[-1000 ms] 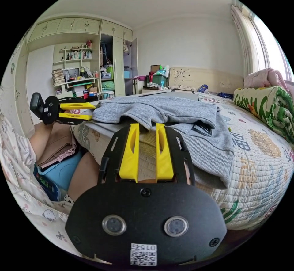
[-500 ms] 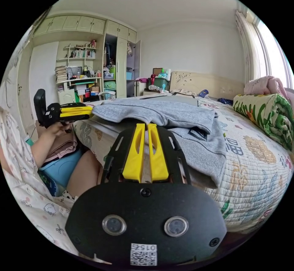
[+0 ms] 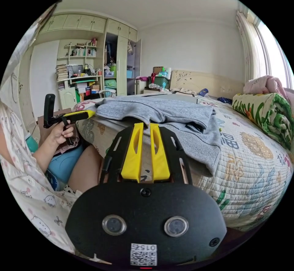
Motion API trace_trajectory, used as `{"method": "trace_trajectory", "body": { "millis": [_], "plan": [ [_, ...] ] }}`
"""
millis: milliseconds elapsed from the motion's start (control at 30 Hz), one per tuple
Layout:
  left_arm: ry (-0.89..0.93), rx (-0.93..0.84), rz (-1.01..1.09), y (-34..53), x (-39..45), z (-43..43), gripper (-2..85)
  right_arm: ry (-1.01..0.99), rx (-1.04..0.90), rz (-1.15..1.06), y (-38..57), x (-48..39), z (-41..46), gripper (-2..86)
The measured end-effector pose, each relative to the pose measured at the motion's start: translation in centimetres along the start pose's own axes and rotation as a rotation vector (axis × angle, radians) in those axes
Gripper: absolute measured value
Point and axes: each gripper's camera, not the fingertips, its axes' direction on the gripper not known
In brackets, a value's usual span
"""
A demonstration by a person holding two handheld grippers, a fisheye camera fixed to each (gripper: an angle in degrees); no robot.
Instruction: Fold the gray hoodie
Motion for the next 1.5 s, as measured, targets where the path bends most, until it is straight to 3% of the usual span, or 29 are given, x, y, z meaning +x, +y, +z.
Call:
{"method": "trace_trajectory", "body": {
  "millis": [133, 367, 533, 700, 900, 1100, 1333, 1500],
  "plan": [
    [0.021, 0.069, 0.034, -1.2, -1.3, -2.4, -0.1, -0.022, 0.058, 0.022, -2.3, 0.9, -2.6, 6.9],
    [0.096, 0.038, 0.007, -3.0, -0.3, 4.1, 0.3, -0.022, 0.048, -0.012, -7.3, -0.8, 0.3, 6.2],
    [0.053, -0.125, 0.017, -4.0, -0.4, 10.1, 0.0, 0.078, -0.093, -0.016, -10.6, -0.6, 3.9, 5.9],
    [0.04, -0.16, 0.079, -0.2, 0.8, 12.5, -0.2, -0.015, -0.135, 0.077, -10.9, 2.0, 4.3, 7.6],
    [0.028, -0.119, 0.163, 1.6, 3.2, 12.6, -0.1, -0.017, -0.015, 0.13, -10.8, 4.9, -1.5, 10.1],
    [0.131, -0.093, 0.239, -1.0, 6.6, 14.3, 1.0, 0.157, 0.05, 0.331, -7.1, 11.8, -8.8, 10.7],
    [0.161, -0.148, 0.366, -6.4, 14.9, 26.6, 5.1, 0.071, -0.026, 0.404, -5.0, 16.0, -8.3, 11.6],
    [0.152, -0.293, 0.436, -9.9, 21.8, 41.2, 8.4, 0.072, -0.031, 0.256, -5.0, 16.0, -9.0, 11.7]
  ]
}}
